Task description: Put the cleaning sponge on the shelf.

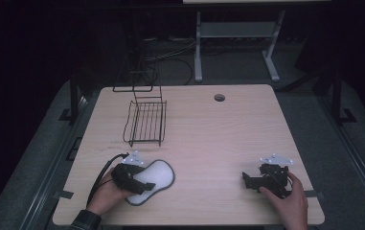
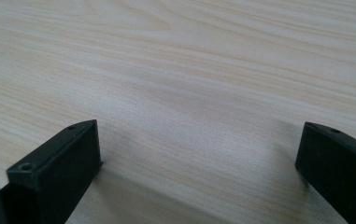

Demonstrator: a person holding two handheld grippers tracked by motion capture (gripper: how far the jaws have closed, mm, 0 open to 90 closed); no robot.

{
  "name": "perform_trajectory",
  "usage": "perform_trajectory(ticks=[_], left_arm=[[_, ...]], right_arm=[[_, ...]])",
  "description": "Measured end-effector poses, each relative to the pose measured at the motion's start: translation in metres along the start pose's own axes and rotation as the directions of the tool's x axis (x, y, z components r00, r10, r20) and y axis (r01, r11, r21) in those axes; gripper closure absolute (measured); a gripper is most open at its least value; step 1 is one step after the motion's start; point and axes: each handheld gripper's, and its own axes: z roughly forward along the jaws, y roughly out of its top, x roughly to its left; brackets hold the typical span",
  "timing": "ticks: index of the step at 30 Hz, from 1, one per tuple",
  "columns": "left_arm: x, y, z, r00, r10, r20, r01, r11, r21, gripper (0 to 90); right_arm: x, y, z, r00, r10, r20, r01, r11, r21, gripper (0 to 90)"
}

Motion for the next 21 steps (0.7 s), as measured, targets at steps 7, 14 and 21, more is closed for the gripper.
perform_trajectory(ticks=[7, 14, 21], left_arm=[[-0.001, 0.002, -0.007, 0.9998, 0.016, -0.013, -0.016, 0.9997, -0.019, 35.6], [0.0, 0.003, -0.014, 0.9999, 0.017, -0.003, -0.017, 0.9988, -0.045, 44.8], [0.001, 0.004, -0.02, 0.9998, 0.007, 0.016, -0.005, 0.9971, -0.077, 53.5]], right_arm=[[0.0, 0.0, 0.0, 1.0, 0.0, 0.0, 0.0, 1.0, 0.0, 0.0], [0.0, 0.0, 0.0, 1.0, 0.0, 0.0, 0.0, 1.0, 0.0, 0.0], [0.0, 0.0, 0.0, 1.0, 0.0, 0.0, 0.0, 1.0, 0.0, 0.0]])
